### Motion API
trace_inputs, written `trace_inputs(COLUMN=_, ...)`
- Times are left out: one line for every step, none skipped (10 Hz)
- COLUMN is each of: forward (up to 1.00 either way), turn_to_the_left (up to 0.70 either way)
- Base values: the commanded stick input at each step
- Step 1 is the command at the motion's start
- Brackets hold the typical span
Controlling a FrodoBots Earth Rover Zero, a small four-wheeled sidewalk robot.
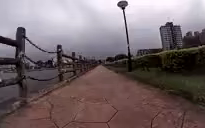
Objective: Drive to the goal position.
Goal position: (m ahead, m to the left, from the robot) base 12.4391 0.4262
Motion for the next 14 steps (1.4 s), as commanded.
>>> trace_inputs(forward=1.00, turn_to_the_left=0.00)
trace_inputs(forward=1.00, turn_to_the_left=0.00)
trace_inputs(forward=1.00, turn_to_the_left=0.00)
trace_inputs(forward=1.00, turn_to_the_left=0.00)
trace_inputs(forward=1.00, turn_to_the_left=0.00)
trace_inputs(forward=1.00, turn_to_the_left=0.00)
trace_inputs(forward=1.00, turn_to_the_left=0.00)
trace_inputs(forward=1.00, turn_to_the_left=0.00)
trace_inputs(forward=1.00, turn_to_the_left=0.00)
trace_inputs(forward=1.00, turn_to_the_left=0.00)
trace_inputs(forward=1.00, turn_to_the_left=0.00)
trace_inputs(forward=1.00, turn_to_the_left=0.00)
trace_inputs(forward=1.00, turn_to_the_left=0.00)
trace_inputs(forward=1.00, turn_to_the_left=0.00)
